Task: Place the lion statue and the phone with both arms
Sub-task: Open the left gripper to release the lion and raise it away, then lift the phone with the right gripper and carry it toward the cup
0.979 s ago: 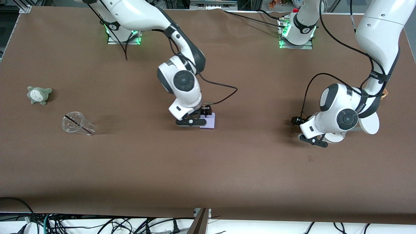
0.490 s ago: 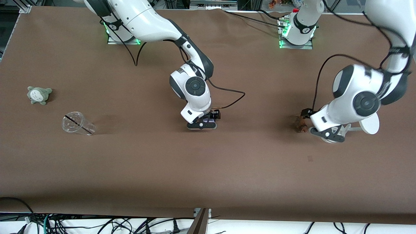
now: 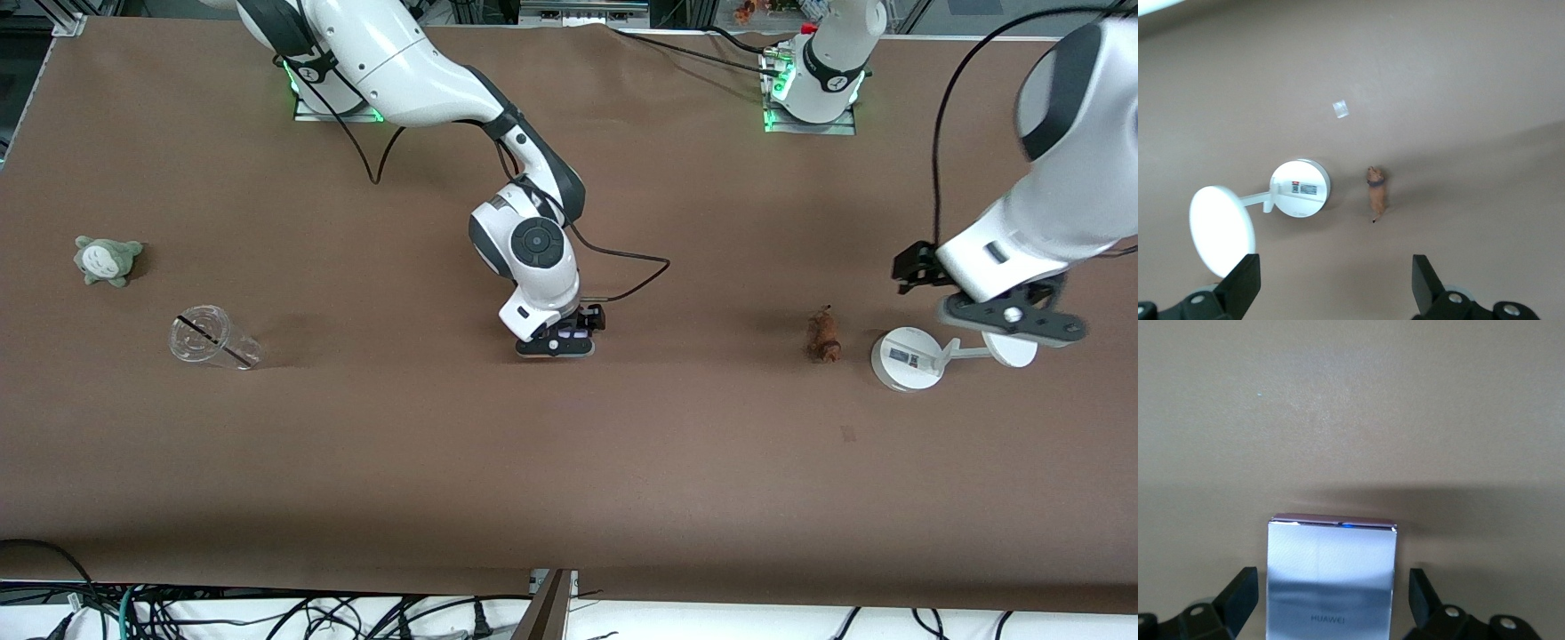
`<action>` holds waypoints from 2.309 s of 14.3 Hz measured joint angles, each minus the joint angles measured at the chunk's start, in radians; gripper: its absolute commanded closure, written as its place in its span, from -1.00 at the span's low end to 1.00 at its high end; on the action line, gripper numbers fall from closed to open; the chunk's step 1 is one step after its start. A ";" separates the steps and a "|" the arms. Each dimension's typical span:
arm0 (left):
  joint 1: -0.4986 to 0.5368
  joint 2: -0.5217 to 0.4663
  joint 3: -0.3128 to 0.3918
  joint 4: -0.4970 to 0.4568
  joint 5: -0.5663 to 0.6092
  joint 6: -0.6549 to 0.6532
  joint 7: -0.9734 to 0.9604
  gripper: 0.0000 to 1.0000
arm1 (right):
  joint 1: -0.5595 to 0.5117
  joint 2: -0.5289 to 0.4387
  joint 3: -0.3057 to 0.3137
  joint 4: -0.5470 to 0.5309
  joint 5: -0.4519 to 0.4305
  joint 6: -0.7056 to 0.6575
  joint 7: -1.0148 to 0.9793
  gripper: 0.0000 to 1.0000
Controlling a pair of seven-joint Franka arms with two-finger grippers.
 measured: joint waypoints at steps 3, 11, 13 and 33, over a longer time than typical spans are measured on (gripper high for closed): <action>0.012 0.002 0.011 0.036 0.000 -0.063 -0.112 -1.00 | 0.000 0.013 0.000 0.000 0.000 0.017 0.000 -1.00; 0.098 -0.035 0.010 0.073 -0.162 -0.115 -0.136 -1.00 | 0.000 0.023 -0.001 0.008 -0.003 0.033 -0.001 0.41; 0.097 -0.040 0.009 0.073 -0.162 -0.116 -0.142 -1.00 | 0.001 0.023 -0.002 0.010 -0.009 0.033 -0.002 0.41; -0.258 -0.151 0.397 -0.053 -0.195 -0.094 -0.144 -1.00 | -0.030 -0.571 -0.420 -0.206 0.070 -0.531 -0.523 0.40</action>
